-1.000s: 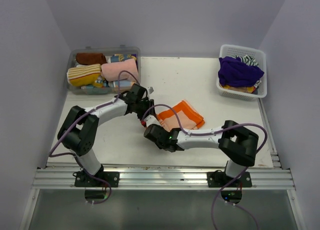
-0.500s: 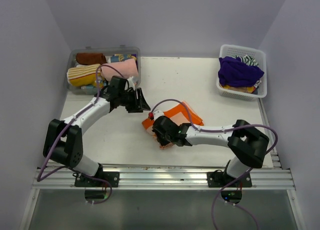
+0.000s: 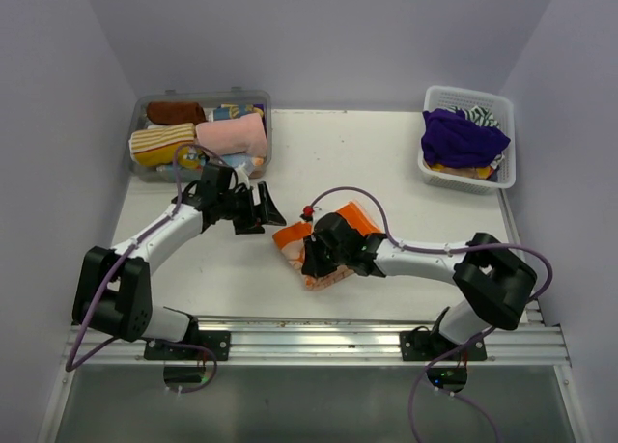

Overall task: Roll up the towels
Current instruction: Roll the towel

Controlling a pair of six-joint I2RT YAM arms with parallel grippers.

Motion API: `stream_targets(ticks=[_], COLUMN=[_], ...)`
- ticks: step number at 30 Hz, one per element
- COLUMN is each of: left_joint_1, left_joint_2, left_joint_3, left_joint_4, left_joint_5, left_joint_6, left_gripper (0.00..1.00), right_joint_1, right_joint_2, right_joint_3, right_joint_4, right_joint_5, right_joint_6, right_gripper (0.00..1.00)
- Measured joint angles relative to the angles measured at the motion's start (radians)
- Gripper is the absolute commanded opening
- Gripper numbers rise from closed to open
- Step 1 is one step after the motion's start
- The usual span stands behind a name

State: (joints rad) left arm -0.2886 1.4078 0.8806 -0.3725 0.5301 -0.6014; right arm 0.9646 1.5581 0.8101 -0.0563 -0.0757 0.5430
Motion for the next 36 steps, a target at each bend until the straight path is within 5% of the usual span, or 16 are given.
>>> stream_targets(ticks=[11,22,28,31,32,36], left_joint_1=[-0.067,-0.156,-0.174,-0.183,-0.185,-0.186], left_joint_2=[-0.010,0.077,0.151,0.166,0.167,0.169], left_joint_3=[-0.063,-0.127,-0.135,-0.135,-0.135,-0.135], left_joint_4=[0.030,0.132,0.182,0.196,0.199,0.200], left_joint_5=[0.003,-0.063,-0.106,-0.122,-0.126,-0.130], left_joint_6=[-0.054,-0.184,-0.257,-0.286,-0.300,-0.335], left_gripper=[0.92,0.85,0.67,0.46,0.31,0.16], right_joint_1=[-0.044,-0.044,-0.045,-0.045,-0.045,-0.045], right_joint_2=[-0.048,-0.060,-0.060,-0.060,-0.060,-0.064], right_joint_3=[-0.089,-0.100,-0.108,-0.108,-0.108,-0.095], right_joint_4=[0.093,0.103,0.107,0.100,0.097,0.065], right_joint_5=[-0.104,-0.108,-0.108,-0.108,-0.108,-0.100], right_joint_6=[0.100,0.113,0.110,0.101,0.098,0.081], right_gripper=[0.00,0.00,0.00,0.01,0.11,0.49])
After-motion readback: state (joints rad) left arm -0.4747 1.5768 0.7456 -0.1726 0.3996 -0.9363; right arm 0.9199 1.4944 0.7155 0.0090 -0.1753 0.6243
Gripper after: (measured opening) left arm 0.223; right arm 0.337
